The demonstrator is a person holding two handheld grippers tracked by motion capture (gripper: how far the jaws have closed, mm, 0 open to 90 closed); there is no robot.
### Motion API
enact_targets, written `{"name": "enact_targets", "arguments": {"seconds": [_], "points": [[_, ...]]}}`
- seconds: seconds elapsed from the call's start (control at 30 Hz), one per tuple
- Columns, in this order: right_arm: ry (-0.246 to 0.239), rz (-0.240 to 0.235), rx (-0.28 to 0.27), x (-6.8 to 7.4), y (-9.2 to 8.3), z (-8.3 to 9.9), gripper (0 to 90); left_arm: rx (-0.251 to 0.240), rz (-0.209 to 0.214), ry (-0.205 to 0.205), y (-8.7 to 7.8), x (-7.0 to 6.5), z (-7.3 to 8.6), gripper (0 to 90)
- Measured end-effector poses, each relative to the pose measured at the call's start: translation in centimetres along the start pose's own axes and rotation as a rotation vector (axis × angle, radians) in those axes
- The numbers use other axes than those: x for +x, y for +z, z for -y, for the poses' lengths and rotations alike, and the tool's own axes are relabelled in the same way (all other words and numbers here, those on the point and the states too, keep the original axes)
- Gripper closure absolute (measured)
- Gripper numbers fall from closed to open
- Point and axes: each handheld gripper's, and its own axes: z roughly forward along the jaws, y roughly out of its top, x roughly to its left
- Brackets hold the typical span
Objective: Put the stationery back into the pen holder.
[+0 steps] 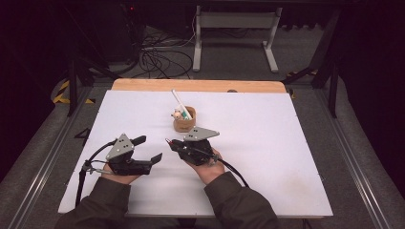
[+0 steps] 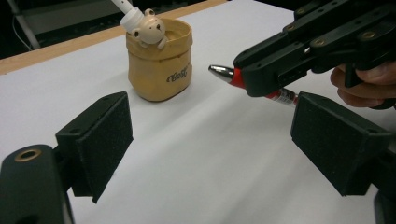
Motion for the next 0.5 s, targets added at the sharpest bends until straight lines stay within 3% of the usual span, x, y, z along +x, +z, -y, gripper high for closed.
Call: {"name": "enact_targets", "arguments": {"seconds": [0.07, 0.13, 0.5], "points": [[0.0, -0.012, -0.022, 0.1, -0.2, -0.1, 80.9, 0.0, 0.013, -0.019, 0.1, -0.2, 0.0, 13.9], [-0.006, -0.015, -0.042, 0.3, -0.3, -0.2, 81.0, 0.002, 0.013, -0.005, 0.1, -0.3, 0.0, 14.2], [-0.053, -0.041, -0.166, 1.1, -1.3, -0.8, 80.9, -0.022, 0.058, -0.005, 0.6, -1.0, 0.0, 17.2]]}}
